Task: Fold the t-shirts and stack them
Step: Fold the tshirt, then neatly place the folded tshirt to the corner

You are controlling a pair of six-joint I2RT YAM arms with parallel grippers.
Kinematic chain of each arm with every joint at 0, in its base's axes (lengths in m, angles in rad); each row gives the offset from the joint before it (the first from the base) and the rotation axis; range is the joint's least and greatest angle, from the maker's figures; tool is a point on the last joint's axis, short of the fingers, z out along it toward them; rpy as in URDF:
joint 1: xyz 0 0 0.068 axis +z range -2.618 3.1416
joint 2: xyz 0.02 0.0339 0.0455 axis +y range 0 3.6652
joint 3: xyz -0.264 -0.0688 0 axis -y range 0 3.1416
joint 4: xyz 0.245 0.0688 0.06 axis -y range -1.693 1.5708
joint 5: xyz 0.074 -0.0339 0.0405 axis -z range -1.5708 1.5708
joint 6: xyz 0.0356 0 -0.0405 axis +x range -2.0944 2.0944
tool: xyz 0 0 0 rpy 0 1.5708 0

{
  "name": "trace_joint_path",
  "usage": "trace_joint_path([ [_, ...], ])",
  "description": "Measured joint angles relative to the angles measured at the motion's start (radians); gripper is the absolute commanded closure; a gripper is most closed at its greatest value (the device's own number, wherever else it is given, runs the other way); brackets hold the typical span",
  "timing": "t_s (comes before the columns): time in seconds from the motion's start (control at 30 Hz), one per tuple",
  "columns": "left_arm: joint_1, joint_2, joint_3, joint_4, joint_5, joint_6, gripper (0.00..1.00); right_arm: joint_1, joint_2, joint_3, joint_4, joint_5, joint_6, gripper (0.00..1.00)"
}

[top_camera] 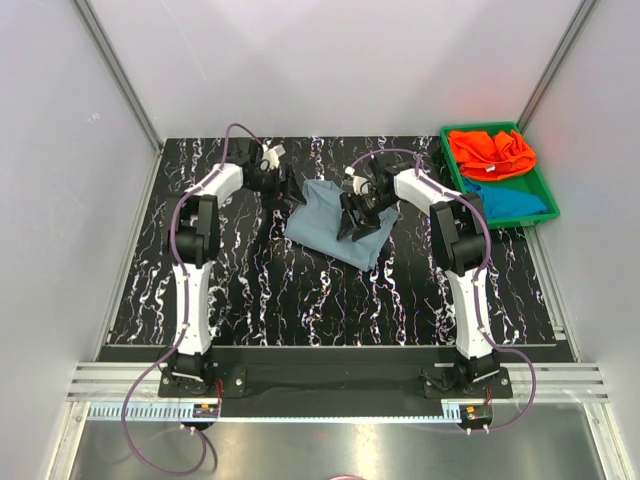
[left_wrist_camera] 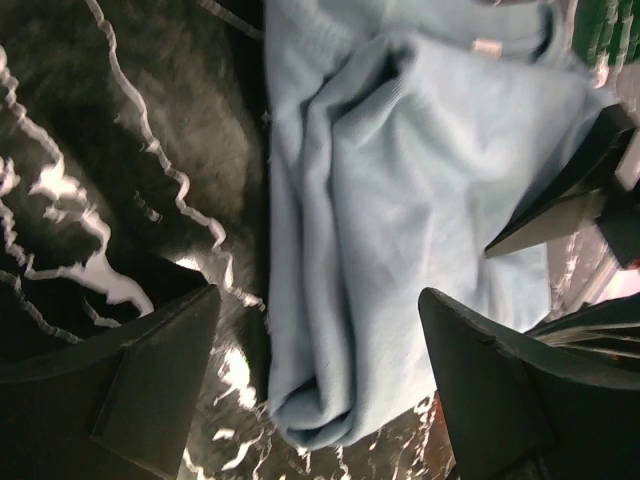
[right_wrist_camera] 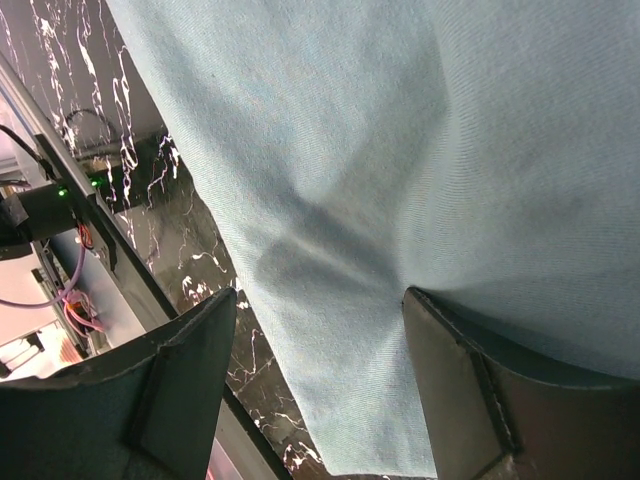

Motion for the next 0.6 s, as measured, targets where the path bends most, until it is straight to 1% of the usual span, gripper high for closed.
trace_joint_path([
  [0.23,-0.015,0.06,0.061,0.062,0.058,-0.058,0.14,0.0,-0.003,0.001,-0.017,0.011,-0.005,0.24],
  [0.47,-0.079,0.087,0.061,0.128,0.129,-0.114,0.23,0.0,-0.003,0.008,-0.035,0.026,-0.008,0.24],
  [0.5,-0.088,0.087,0.05,0.138,0.137,-0.122,0.31,0.0,-0.003,0.01,-0.038,0.027,-0.008,0.24],
  [0.57,-0.098,0.087,0.031,0.152,0.15,-0.134,0.4,0.0,-0.003,0.012,-0.044,0.034,-0.008,0.24],
  [0.6,-0.101,0.087,0.017,0.155,0.157,-0.134,0.52,0.0,-0.003,0.013,-0.047,0.035,-0.008,0.24],
])
